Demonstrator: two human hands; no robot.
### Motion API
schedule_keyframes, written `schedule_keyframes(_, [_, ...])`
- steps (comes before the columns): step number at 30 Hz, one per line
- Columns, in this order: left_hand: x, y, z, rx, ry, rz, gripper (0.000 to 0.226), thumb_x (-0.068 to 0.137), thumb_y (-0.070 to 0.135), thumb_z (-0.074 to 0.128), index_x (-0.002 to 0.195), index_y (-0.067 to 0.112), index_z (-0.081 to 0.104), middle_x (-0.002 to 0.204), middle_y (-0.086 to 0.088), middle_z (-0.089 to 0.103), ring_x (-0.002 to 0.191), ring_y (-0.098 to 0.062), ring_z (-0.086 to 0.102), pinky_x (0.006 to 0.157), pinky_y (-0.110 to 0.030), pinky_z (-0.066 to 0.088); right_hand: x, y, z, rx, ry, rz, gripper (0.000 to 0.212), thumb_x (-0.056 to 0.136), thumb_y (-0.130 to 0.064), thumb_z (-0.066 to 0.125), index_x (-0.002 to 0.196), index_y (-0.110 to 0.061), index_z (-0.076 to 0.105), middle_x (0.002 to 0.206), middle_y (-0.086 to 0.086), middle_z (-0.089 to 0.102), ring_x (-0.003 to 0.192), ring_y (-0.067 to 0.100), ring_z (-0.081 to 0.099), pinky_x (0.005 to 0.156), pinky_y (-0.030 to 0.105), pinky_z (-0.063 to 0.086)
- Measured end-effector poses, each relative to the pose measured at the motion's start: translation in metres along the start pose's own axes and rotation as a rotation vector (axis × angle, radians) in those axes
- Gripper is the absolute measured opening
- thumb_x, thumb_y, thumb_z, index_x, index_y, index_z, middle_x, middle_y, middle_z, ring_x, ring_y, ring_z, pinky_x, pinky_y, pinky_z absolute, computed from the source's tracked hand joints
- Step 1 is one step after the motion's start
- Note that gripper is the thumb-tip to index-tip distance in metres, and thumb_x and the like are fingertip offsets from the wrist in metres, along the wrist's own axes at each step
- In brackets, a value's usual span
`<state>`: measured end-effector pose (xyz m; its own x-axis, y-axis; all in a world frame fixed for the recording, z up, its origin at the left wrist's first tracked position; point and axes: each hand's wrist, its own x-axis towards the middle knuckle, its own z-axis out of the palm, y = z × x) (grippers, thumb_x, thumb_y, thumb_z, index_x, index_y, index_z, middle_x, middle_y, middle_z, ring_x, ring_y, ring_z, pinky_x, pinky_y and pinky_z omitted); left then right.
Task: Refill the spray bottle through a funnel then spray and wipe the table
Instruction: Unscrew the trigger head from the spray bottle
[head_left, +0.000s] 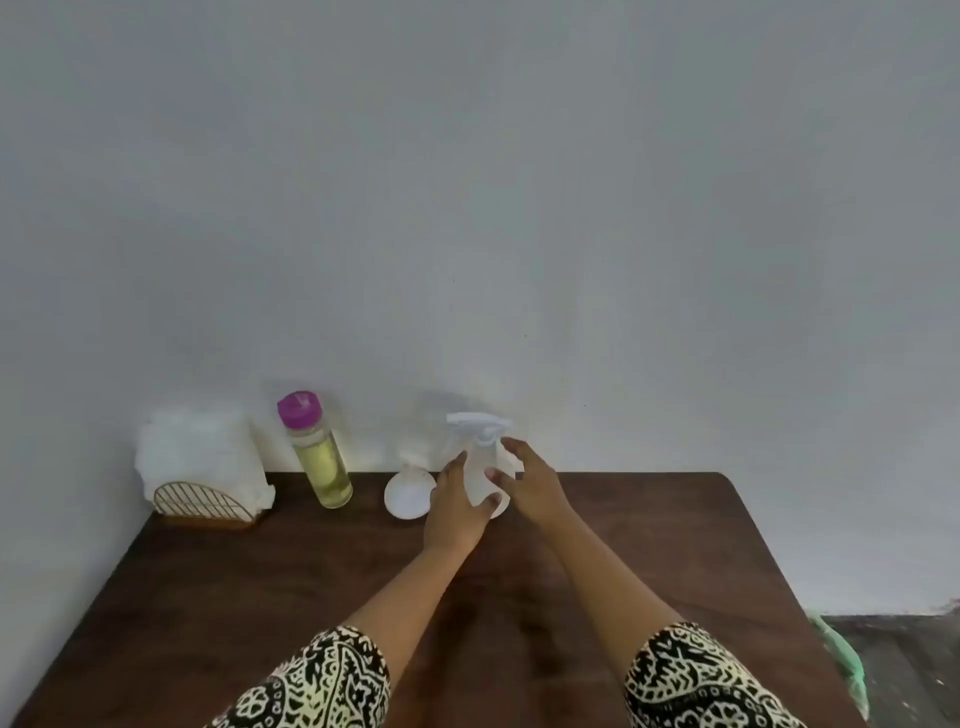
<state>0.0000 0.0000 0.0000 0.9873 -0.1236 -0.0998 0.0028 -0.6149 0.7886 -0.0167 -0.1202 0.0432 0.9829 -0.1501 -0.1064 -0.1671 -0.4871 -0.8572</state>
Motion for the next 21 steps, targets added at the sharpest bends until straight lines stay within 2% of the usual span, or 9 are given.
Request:
schedule_keyframes(2, [0.012,0.0,0.006,0.005,0.029,0.037,0.077,0.084,0.037,0.07,0.148,0.021,0.03,0.145,-0.002,0.046,0.132,-0.023,0.044,0.104,-0.043,0.045,0.013,-0.001,-0.001,0.046,-0.026,-0.011,0.051,0.09,-0.029,0.062,0.137,-0.02,0.045,0.138,-0.002,0.052,0.125,0.018,0.049,0.096,0.023,0.035])
schedule_keyframes(5, [0.024,-0.012,0.013,0.021,0.007,0.002,0.075,0.084,0.041,0.069,0.146,0.022,0.033,0.143,0.0,0.049,0.129,-0.023,0.048,0.1,-0.045,0.048,0.025,0.006,0.005,0.077,-0.044,-0.024,0.047,0.09,-0.031,0.062,0.134,-0.023,0.048,0.134,-0.004,0.056,0.124,0.015,0.05,0.096,0.024,0.037])
schedule_keyframes(9, [0.01,-0.022,0.014,0.03,0.005,0.073,0.073,0.084,0.041,0.068,0.145,0.022,0.034,0.139,0.001,0.052,0.127,-0.02,0.05,0.1,-0.044,0.048,0.019,0.021,0.019,0.06,0.031,-0.033,0.042,0.086,-0.032,0.066,0.125,-0.022,0.055,0.12,-0.006,0.062,0.106,0.006,0.055,0.09,0.022,0.042])
schedule_keyframes(12, [-0.009,-0.034,0.014,0.016,-0.009,0.087,0.076,0.081,0.046,0.069,0.145,0.024,0.034,0.142,0.005,0.051,0.131,-0.015,0.047,0.104,-0.042,0.046,-0.004,0.024,0.027,0.042,0.068,-0.044,0.042,0.083,-0.035,0.07,0.121,-0.023,0.057,0.112,-0.008,0.065,0.099,0.006,0.058,0.08,0.019,0.043])
schedule_keyframes(18, [-0.072,-0.061,0.007,-0.09,-0.012,0.05,0.084,0.069,0.061,0.068,0.142,0.035,0.034,0.14,0.013,0.049,0.13,-0.011,0.046,0.098,-0.044,0.05,-0.073,0.02,0.052,-0.021,0.142,-0.062,0.031,0.077,-0.041,0.073,0.098,-0.025,0.058,0.092,-0.011,0.064,0.086,0.004,0.059,0.07,0.018,0.047])
schedule_keyframes(21, [-0.108,-0.068,-0.001,-0.118,-0.007,0.049,0.086,0.067,0.06,0.068,0.142,0.033,0.035,0.141,0.013,0.046,0.131,-0.011,0.044,0.098,-0.044,0.05,-0.108,0.018,0.064,-0.032,0.169,-0.067,0.03,0.075,-0.043,0.073,0.089,-0.023,0.057,0.085,-0.008,0.062,0.081,0.007,0.059,0.066,0.023,0.049])
